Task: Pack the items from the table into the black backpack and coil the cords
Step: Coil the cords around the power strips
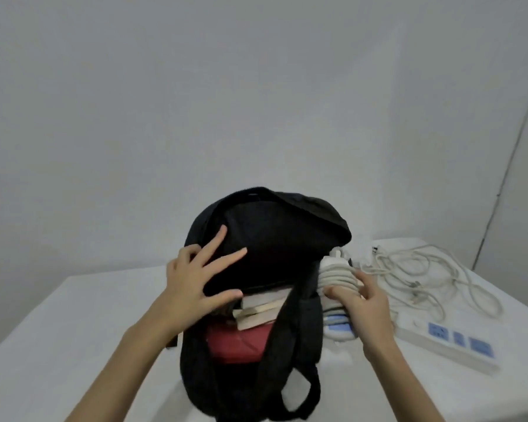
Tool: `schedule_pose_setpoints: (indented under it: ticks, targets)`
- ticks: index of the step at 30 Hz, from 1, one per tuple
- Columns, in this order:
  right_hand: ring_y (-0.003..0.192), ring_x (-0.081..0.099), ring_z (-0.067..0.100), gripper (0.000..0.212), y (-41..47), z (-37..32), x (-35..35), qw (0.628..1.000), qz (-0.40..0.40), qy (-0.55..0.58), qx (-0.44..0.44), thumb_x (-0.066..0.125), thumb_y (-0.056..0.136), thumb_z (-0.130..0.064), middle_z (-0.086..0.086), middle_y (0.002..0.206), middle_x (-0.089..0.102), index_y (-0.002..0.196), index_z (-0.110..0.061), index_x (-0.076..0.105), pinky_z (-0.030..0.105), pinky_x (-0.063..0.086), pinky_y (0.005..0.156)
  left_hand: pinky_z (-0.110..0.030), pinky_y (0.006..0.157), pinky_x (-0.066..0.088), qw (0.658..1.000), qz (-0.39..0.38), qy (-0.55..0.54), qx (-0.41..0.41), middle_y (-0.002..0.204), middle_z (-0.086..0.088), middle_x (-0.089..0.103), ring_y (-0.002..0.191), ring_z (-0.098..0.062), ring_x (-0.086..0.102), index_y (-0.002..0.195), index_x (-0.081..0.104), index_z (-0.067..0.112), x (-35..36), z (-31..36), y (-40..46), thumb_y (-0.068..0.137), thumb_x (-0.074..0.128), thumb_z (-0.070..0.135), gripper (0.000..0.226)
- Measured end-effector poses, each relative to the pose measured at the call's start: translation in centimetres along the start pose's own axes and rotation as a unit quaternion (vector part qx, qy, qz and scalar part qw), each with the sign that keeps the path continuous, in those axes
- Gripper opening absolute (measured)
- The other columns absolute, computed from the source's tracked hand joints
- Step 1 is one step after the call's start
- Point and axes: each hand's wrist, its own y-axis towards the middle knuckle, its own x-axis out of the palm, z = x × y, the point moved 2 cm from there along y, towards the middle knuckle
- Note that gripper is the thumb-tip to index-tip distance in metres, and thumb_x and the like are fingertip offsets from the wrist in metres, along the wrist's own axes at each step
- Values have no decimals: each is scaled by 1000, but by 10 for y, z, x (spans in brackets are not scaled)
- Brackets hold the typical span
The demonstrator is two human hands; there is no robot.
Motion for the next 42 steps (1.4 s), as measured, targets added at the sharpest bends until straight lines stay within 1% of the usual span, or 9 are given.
schedule_pose_setpoints:
  ticks: [2, 5, 9, 12, 17, 20, 27, 35, 42]
  targets:
    - [80, 67, 21, 41, -25, 14, -10, 999, 12, -52, 11, 77, 68, -8, 2, 86, 69, 97, -32, 61, 38, 53, 78, -48, 87, 39, 991, -19, 123, 48, 158, 2, 14, 121, -26, 30, 142, 21, 49, 23, 6, -8, 63, 41, 79, 87]
    - [84, 66, 19, 45, -52, 26, -26, 996, 15, -87, 31, 76, 69, -12, 1, 90, 69, 110, -26, 63, 39, 52, 83, -60, 107, 21, 968, -225, 101, -51, 156, 3, -20, 143, -31, 8, 141, -21, 43, 54, 4, -17, 47, 39, 91, 122]
    - [88, 66, 19, 48, -76, 22, -53, 994, 24, -100, 30, 78, 69, -15, 1, 95, 68, 113, -27, 61, 39, 52, 85, -58, 112, 13, 958, -257, 75, -105, 158, -8, -9, 145, -31, 8, 149, -13, 29, 78, 16, -36, 33, 18, 102, 141]
    - [87, 67, 23, 50, -87, 10, -63, 997, -11, -70, 29, 80, 65, -17, 6, 96, 68, 111, -24, 61, 41, 54, 82, -58, 111, 14, 976, -170, 94, -101, 148, -19, 28, 134, -34, 35, 147, 23, 8, 79, 23, -31, 74, 54, 71, 101]
    - [74, 67, 24, 48, -101, -2, -51, 993, -85, -49, 58, 81, 61, -16, 14, 87, 68, 100, -19, 53, 30, 49, 63, -44, 102, 33, 984, -94, 99, -114, 112, -16, 64, 105, -33, 59, 114, 52, 6, 40, 27, 6, 93, 47, 47, 46]
    - [75, 67, 21, 49, -101, 1, -39, 988, -110, -51, 93, 79, 52, -22, 12, 88, 68, 97, -13, 60, 28, 49, 61, -40, 84, 41, 985, -67, 91, -128, 107, -18, 65, 100, -37, 58, 111, 55, 7, 16, 31, 30, 94, 48, 45, 43]
    - [73, 63, 26, 29, -54, 5, 11, 957, -151, 49, 244, 71, 74, -19, 14, 84, 66, 95, 0, 65, 33, 52, 68, -35, 79, 44, 981, -95, 127, -109, 102, -13, 67, 97, -33, 60, 107, 61, 15, 6, 36, 51, 90, 51, 50, 39]
    - [68, 64, 20, 26, 10, 2, 77, 954, -198, -16, 225, 72, 75, -22, 7, 80, 67, 94, -7, 66, 27, 50, 62, -33, 73, 40, 985, -78, 121, -94, 95, -10, 68, 95, -31, 59, 96, 64, 14, -12, 44, 86, 90, 54, 46, 33]
    - [116, 55, 25, 41, 57, 39, 132, 931, -292, -178, 125, 57, 88, -25, 10, 125, 58, 124, -6, 53, 31, 44, 98, -32, 72, 37, 973, -129, 187, -50, 103, -11, 64, 99, -30, 58, 103, 57, 15, 5, 62, 95, 92, 46, 49, 37]
